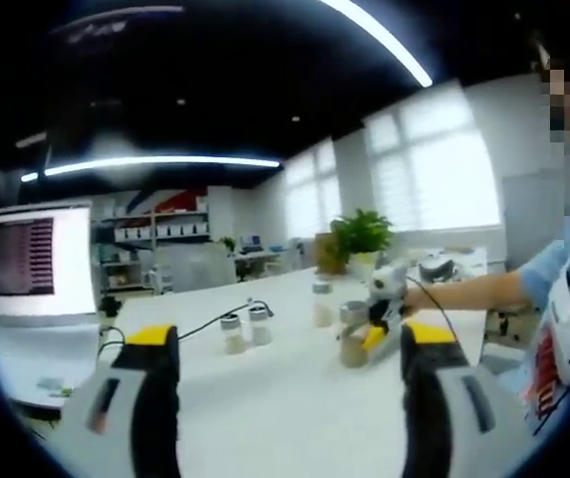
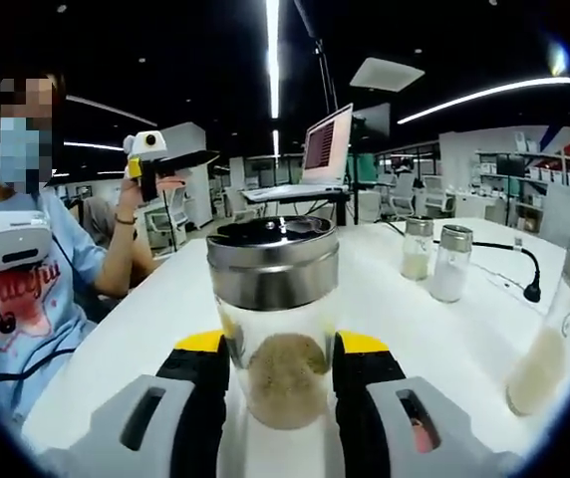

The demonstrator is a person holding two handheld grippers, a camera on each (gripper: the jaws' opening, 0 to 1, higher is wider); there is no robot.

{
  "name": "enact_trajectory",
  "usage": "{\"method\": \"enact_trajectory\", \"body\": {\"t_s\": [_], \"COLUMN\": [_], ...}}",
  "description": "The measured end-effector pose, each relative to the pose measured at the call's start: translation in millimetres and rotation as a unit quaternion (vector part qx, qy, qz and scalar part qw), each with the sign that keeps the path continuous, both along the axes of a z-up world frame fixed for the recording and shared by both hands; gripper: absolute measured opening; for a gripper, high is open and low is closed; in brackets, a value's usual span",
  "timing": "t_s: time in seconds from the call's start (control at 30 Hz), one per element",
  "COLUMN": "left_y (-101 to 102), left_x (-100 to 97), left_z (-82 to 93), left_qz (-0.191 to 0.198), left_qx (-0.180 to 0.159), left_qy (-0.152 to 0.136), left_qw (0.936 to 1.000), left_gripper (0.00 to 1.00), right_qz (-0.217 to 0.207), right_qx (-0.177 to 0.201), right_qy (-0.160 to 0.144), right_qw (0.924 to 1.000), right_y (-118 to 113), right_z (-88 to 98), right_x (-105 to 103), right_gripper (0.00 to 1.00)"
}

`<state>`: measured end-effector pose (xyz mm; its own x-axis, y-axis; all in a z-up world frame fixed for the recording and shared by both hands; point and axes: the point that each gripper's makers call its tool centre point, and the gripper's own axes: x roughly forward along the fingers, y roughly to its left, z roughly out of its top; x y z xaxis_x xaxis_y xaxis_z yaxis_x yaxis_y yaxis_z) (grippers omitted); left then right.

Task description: Rotate the seasoning bottle until the label or dispensing opening points toward the visible target arrow and the bottle remains upright within the marked orientation range

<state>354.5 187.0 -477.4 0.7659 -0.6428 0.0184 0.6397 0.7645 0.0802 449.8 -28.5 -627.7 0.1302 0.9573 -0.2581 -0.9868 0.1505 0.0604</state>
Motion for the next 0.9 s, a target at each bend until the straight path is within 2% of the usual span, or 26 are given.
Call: {"method": "enact_trajectory", "body": {"t_s": [0.13, 0.2, 0.33, 0.47, 0.57, 0.67, 0.77, 0.9], "left_y": [-1, -1, -1, 4, 7, 9, 13, 10], "left_x": [0.5, -0.6, -2.9, -1.3, -2.6, -5.6, -2.6, 2.6], "left_z": [-2.8, -2.7, 0.1, 0.2, 5.0, 12.5, 12.9, 5.9], "left_qz": [0.001, 0.001, -0.004, 0.009, 0.007, 0.011, 0.02, 0.019], "left_qx": [0.006, 0.01, 0.003, 0.001, -0.006, -0.007, -0.004, -0.004], "left_qy": [0.003, 0.001, -0.002, 0.0, -0.003, -0.019, -0.02, -0.006], "left_qw": [1.0, 0.9999, 1.0, 1.0, 1.0, 0.9997, 0.9996, 0.9998], "left_gripper": [0.98, 0.98, 0.98, 0.98, 0.98, 0.99, 0.99, 0.99], "right_qz": [-0.009, -0.015, -0.015, -0.02, -0.039, -0.072, -0.095, -0.134], "right_qx": [0.01, 0.009, 0.035, 0.03, 0.028, 0.029, 0.011, 0.025], "right_qy": [0.011, -0.012, -0.006, 0.006, 0.009, 0.009, -0.015, -0.047], "right_qw": [0.9999, 0.9998, 0.9993, 0.9993, 0.9988, 0.9969, 0.9953, 0.9896], "right_y": [-1, -3, -4, -8, -20, -34, -47, -61], "right_z": [-1.3, 1.8, 13.6, 10.7, 11.0, 14.8, 19.6, 37.4], "right_x": [0, 0, -7, -12, -13, -12, -16, -21], "right_gripper": [0.42, 0.43, 0.48, 0.51, 0.51, 0.49, 0.49, 0.51]}}
